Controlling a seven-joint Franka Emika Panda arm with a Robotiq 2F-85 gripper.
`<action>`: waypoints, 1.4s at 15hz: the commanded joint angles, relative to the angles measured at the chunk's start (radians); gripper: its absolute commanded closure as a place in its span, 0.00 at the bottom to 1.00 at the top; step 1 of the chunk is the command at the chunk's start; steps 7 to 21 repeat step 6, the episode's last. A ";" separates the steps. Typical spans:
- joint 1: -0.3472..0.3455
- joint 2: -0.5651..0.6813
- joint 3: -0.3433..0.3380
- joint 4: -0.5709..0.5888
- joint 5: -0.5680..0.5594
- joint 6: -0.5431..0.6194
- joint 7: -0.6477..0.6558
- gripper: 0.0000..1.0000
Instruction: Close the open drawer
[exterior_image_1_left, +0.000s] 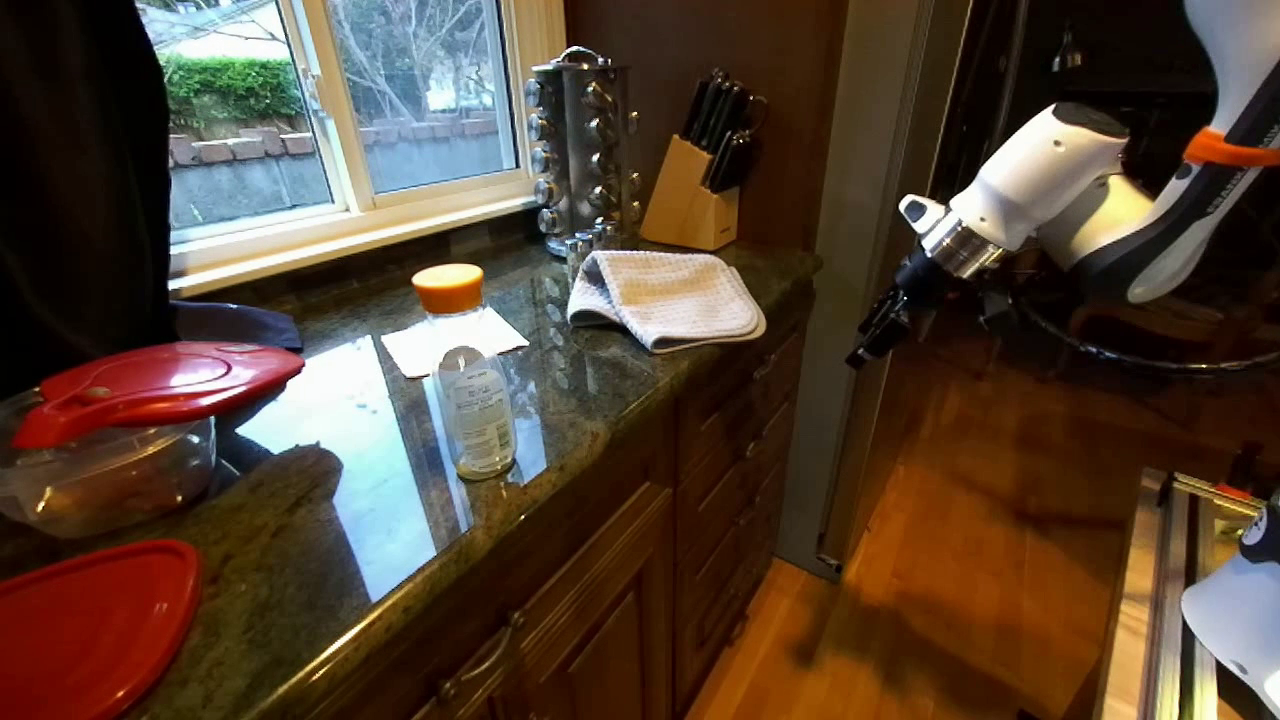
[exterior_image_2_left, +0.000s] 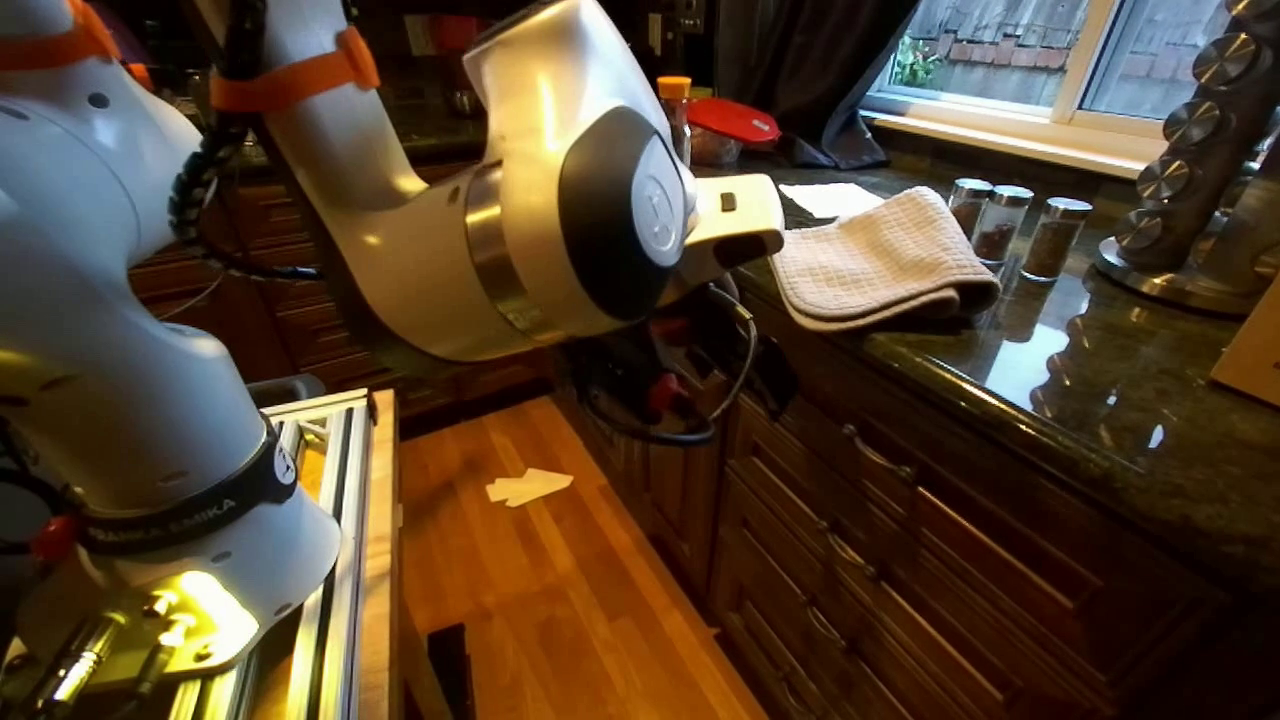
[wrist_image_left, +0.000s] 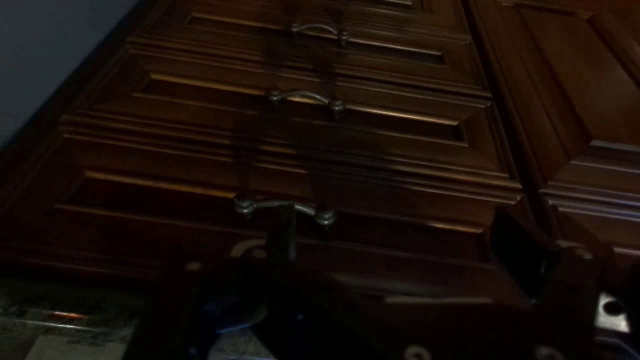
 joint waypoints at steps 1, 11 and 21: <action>0.001 -0.009 0.003 0.001 -0.005 -0.001 0.015 0.00; 0.001 -0.004 0.002 0.003 -0.005 -0.001 0.009 0.00; 0.001 -0.004 0.002 0.003 -0.005 -0.001 0.009 0.00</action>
